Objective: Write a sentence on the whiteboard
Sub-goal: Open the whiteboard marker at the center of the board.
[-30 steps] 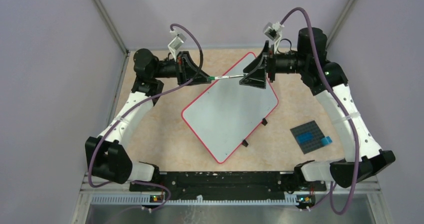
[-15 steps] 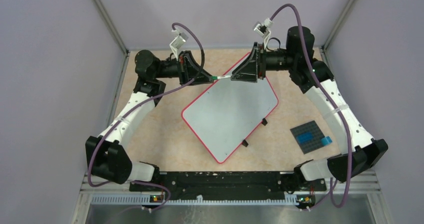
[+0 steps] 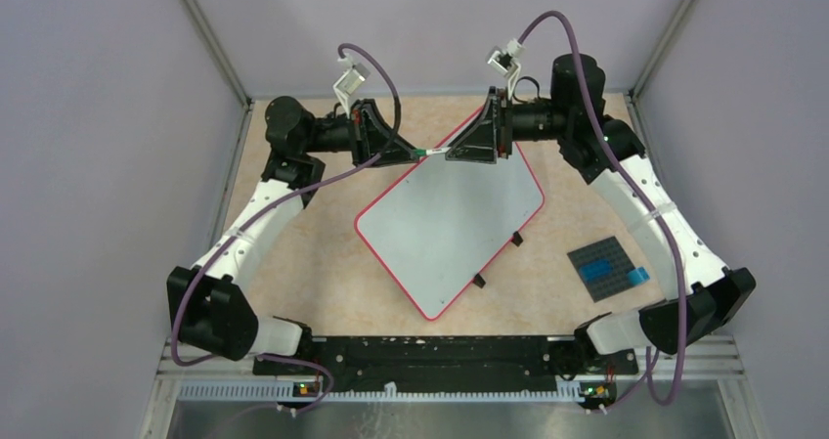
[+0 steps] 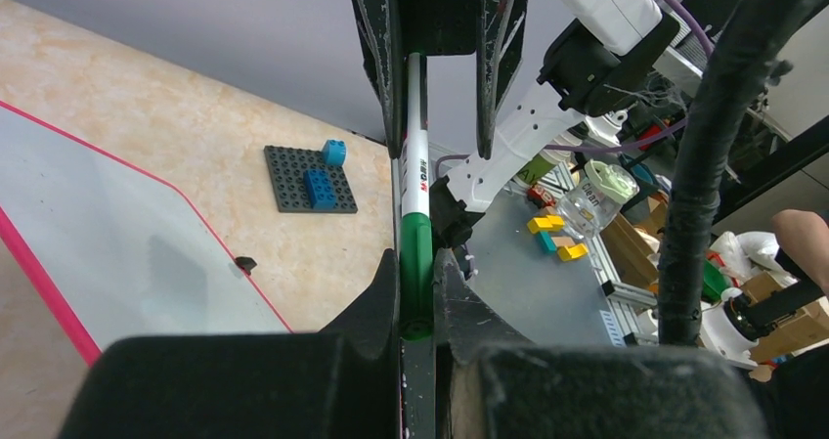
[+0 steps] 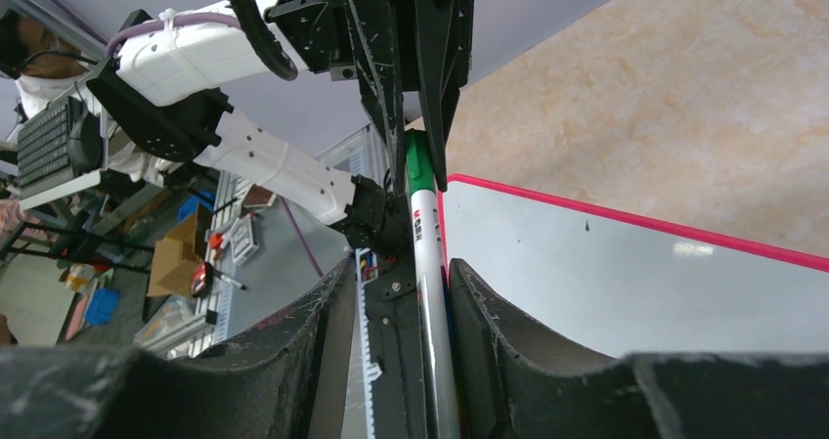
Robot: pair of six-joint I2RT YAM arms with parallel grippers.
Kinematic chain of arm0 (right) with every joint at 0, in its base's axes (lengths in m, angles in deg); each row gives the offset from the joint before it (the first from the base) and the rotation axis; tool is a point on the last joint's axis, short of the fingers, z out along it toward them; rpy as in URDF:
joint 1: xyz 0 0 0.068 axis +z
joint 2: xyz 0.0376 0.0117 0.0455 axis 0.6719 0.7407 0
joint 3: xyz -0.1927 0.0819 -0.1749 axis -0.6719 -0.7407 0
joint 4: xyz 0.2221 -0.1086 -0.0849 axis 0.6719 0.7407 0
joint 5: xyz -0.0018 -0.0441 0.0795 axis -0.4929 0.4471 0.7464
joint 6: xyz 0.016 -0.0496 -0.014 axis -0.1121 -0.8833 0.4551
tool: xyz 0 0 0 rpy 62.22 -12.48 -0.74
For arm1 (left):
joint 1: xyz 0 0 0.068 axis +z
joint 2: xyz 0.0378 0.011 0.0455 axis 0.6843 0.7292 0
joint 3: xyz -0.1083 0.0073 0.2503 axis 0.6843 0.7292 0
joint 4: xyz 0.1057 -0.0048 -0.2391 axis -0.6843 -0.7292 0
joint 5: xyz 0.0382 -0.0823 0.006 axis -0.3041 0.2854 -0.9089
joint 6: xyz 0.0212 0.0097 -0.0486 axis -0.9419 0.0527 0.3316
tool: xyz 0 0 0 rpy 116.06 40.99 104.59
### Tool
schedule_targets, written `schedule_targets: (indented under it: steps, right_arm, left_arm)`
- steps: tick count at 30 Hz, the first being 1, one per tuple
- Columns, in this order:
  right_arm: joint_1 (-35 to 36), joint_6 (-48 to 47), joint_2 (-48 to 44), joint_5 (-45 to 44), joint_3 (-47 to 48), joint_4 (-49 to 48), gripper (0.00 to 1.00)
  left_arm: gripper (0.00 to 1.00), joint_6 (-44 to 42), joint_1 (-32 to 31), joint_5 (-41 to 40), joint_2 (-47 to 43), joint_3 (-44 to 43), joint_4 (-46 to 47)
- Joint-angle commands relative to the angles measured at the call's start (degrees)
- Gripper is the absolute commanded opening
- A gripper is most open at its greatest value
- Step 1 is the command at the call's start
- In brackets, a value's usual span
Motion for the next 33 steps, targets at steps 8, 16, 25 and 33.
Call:
schedule_targets:
  steps: [8,16,25,33]
  right_arm:
    - [1.73,0.72,0.65,0.23,-0.78,-2.22,0.31]
    - [1.91,1.21,0.70,0.40,-0.77,-2.65,0.25]
    - [1.59,1.10,0.60,1.02,-1.15,-2.94,0.00]
    - [-4.80,3.20,-0.79,3.04,-3.32,-5.08,0.00]
  left_arm:
    - [0.00,-7.05,-1.66,-1.68,0.57,-4.36,-6.73]
    - [0.00,-7.96,-2.53,-1.46,1.04,-4.55,-7.77]
    - [0.00,-9.42,-2.30,-1.36,0.83,-4.34,-9.66]
    - [0.00,-10.00,4.52,-0.35,-0.98,-1.85,-11.50]
